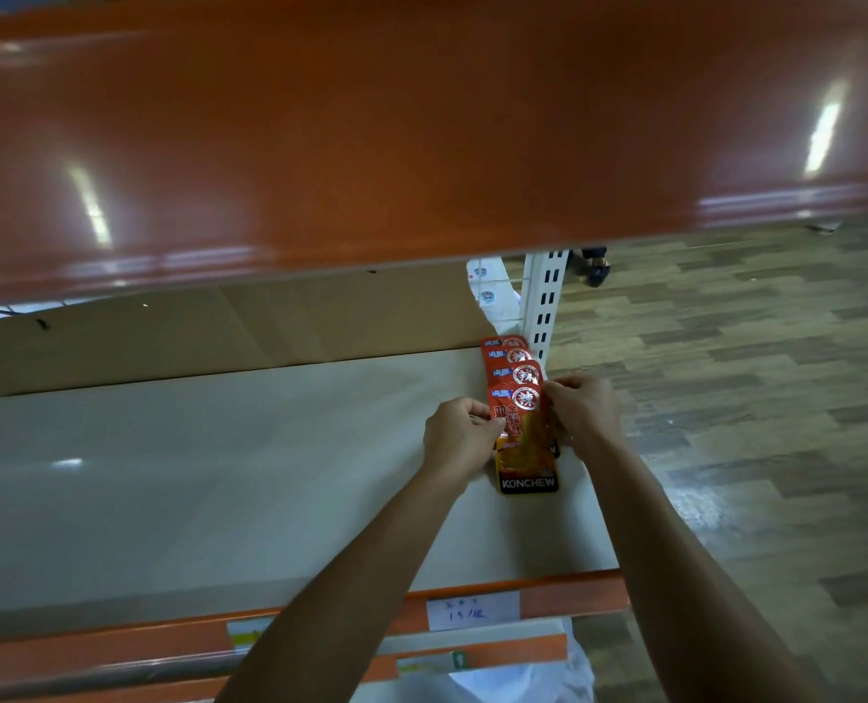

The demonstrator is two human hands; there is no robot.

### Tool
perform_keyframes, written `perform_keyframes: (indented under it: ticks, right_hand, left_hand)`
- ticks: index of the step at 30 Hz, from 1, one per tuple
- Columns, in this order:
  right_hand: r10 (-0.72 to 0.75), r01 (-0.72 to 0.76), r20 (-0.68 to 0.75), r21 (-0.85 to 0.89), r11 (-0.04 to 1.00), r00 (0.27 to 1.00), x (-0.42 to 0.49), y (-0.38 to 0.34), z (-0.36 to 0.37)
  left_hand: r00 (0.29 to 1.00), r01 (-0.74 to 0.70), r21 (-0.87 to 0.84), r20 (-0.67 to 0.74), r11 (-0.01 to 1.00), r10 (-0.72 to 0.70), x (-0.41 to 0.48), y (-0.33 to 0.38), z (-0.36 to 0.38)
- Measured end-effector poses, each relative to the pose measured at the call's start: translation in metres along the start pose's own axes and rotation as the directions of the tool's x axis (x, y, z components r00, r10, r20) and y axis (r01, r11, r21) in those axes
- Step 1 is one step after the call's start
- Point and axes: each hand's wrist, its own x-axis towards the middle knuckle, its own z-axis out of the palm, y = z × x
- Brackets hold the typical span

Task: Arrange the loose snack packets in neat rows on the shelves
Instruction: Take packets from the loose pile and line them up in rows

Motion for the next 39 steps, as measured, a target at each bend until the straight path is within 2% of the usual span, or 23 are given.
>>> perform_keyframes:
  ticks: [6,11,29,33,39]
  right_hand:
    - [0.034,-0.034,0.006,0.003,0.999,0.999,0.000,0.001,-0.002]
    - [0.009,-0.009,0.013,0.003,1.000,1.000,-0.002,0.002,-0.004]
    - [-0.019,0.019,0.015,0.046,0.999,1.000,-0.015,0.001,-0.008]
    - [-0.163,0.152,-0.090,-0.114,0.982,0.983,-0.021,-0.003,-0.011]
    - [-0.277,0.252,-0.135,-0.180,0.951,0.951,-0.037,-0.013,-0.005]
  left_hand:
    - [0.999,-0.011,0.073,-0.030,0.997,0.013,0.001,0.001,0.003]
    - [0.994,-0.034,0.229,-0.094,0.973,0.057,0.000,0.003,0.004]
    - [0.994,-0.057,0.166,-0.087,0.984,0.072,-0.004,0.007,0.008]
    - [0.996,-0.050,0.119,-0.069,0.992,0.059,-0.005,0.007,0.007]
    - [0.995,-0.069,0.119,-0.058,0.991,0.076,-0.007,0.007,0.003]
